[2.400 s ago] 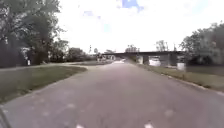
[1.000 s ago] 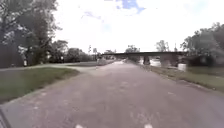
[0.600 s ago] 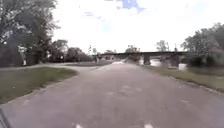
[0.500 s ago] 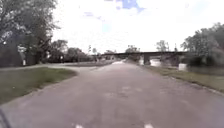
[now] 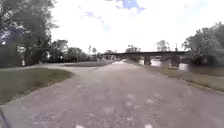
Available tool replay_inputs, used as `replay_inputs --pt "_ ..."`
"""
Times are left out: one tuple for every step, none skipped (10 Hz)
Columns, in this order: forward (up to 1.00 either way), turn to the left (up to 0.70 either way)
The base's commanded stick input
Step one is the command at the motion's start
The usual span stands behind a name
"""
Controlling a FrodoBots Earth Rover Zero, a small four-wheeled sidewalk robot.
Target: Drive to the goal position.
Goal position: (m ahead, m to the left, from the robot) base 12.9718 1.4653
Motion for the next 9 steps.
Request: replay_inputs --pt "1.00 0.00" --pt "1.00 0.00" --pt "1.00 0.00" --pt "1.00 0.00" --pt "1.00 0.00" --pt "1.00 0.00" --pt "1.00 0.00" --pt "1.00 0.00" --pt "1.00 0.00"
